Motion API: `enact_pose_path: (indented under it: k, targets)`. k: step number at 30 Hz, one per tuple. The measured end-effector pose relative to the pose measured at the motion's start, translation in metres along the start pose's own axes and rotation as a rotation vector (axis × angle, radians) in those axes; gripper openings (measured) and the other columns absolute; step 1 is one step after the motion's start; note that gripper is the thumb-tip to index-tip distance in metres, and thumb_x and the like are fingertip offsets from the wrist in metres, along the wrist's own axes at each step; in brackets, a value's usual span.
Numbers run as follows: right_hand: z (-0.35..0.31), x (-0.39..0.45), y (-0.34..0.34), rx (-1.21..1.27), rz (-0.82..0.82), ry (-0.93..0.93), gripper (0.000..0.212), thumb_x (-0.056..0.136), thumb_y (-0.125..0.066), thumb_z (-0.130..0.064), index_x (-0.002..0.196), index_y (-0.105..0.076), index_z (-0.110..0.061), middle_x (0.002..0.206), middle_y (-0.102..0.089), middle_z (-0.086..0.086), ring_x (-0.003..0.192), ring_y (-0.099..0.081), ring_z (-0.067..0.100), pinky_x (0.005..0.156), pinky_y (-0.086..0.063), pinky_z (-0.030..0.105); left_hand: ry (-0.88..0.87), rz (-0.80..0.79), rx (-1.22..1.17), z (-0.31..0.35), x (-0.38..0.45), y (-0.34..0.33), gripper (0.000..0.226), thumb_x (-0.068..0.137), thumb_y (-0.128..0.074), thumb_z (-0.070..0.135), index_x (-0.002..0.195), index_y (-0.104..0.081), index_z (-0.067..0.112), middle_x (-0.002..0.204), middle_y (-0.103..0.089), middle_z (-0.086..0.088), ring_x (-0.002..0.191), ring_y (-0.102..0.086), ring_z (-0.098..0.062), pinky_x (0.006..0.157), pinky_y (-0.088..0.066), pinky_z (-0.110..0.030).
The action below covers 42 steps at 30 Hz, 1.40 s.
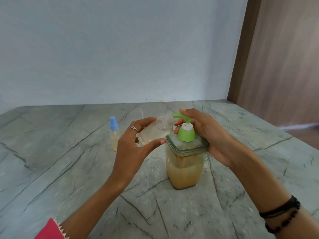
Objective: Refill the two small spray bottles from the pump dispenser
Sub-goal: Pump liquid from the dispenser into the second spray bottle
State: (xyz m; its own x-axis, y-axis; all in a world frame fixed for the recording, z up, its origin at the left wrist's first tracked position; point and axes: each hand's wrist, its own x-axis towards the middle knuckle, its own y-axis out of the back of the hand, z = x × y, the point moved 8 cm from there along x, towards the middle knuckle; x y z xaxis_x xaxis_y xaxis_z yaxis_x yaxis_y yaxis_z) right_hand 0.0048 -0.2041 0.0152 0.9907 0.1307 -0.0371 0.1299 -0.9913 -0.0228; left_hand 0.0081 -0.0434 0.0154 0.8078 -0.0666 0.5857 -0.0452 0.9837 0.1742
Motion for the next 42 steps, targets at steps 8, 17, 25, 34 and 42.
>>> enact_pose_path:
  k: [8,17,25,34,42]
  targets:
    - [0.001,0.007,0.002,0.046,-0.01,-0.036,0.028,0.079,-0.062,-0.04,0.091,-0.067,-0.015,0.08,-0.071,0.003,0.067,-0.063,0.014,0.071,-0.053,0.027,-0.004,0.002,0.001,-0.001,0.0,0.0,0.047,0.06,-0.074,0.033,0.104,-0.057,0.037,0.107,-0.062,0.011,0.101,-0.057,0.002,0.078,-0.045,-0.007]
    - [-0.003,0.008,0.0,-0.009,-0.122,-0.048,0.028,0.079,-0.06,-0.04,0.089,-0.066,-0.015,0.08,-0.071,0.0,0.068,-0.065,0.01,0.063,-0.056,0.021,-0.02,-0.006,0.022,0.0,-0.001,-0.003,0.046,0.061,-0.073,0.034,0.104,-0.055,0.04,0.106,-0.059,0.016,0.101,-0.054,0.008,0.076,-0.044,-0.005]
    - [-0.002,0.003,-0.005,-0.017,-0.161,-0.049,0.054,0.073,-0.057,-0.052,0.108,-0.062,-0.012,0.095,-0.065,0.006,0.088,-0.059,0.02,0.083,-0.05,0.03,-0.017,-0.006,0.004,0.002,0.001,0.0,0.046,0.062,-0.073,0.032,0.103,-0.055,0.04,0.106,-0.06,0.015,0.099,-0.055,0.008,0.075,-0.044,-0.005]
    - [-0.003,0.009,-0.001,0.004,-0.118,-0.049,0.045,0.069,-0.062,-0.044,0.101,-0.065,-0.012,0.084,-0.068,0.004,0.07,-0.064,0.014,0.065,-0.055,0.023,-0.019,-0.001,0.021,0.0,0.0,0.0,0.046,0.062,-0.074,0.034,0.103,-0.054,0.041,0.106,-0.06,0.015,0.1,-0.055,0.005,0.076,-0.046,-0.007]
    - [-0.007,0.01,-0.002,-0.057,-0.168,-0.01,0.032,0.07,-0.058,-0.044,0.084,-0.064,-0.016,0.078,-0.069,-0.001,0.069,-0.064,0.01,0.066,-0.055,0.022,-0.012,-0.001,0.041,-0.001,-0.001,-0.002,0.046,0.062,-0.074,0.034,0.104,-0.055,0.04,0.105,-0.058,0.019,0.1,-0.054,0.006,0.077,-0.047,-0.008]
